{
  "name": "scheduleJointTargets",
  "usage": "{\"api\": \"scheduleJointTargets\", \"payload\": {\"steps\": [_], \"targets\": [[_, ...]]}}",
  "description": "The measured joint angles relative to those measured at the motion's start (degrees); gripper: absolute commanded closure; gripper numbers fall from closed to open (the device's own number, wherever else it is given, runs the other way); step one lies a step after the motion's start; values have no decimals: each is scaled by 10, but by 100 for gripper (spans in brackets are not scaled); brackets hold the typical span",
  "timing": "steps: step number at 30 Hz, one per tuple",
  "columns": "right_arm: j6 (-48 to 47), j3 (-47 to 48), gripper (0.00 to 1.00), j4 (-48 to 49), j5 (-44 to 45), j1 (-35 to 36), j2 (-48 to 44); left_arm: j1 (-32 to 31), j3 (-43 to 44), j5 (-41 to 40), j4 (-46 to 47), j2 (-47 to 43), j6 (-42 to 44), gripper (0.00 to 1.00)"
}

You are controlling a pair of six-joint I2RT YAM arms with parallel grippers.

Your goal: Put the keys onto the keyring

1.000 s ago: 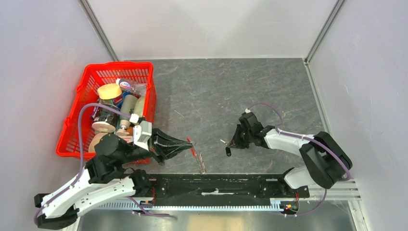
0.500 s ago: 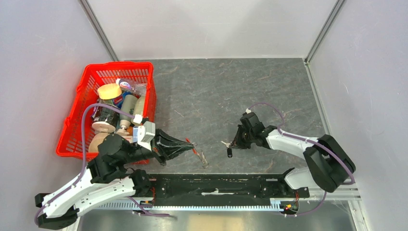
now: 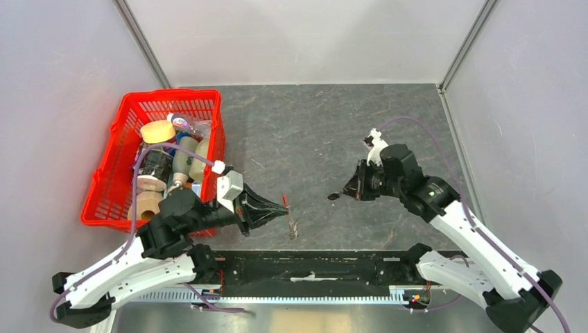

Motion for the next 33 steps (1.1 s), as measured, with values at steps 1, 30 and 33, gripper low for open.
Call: {"api": "scheduleJointTargets", "payload": {"steps": [1,30,33], "targets": [[-10,18,100,-18,-4,0,-10,0,0,0,0,3,0,98],[-156,257,100,-183,-269,40,46,0,10,-18,12,61,2,98],[-156,271,100,-177,-290,64,70,0,10,-21,16,62,6,98]]}}
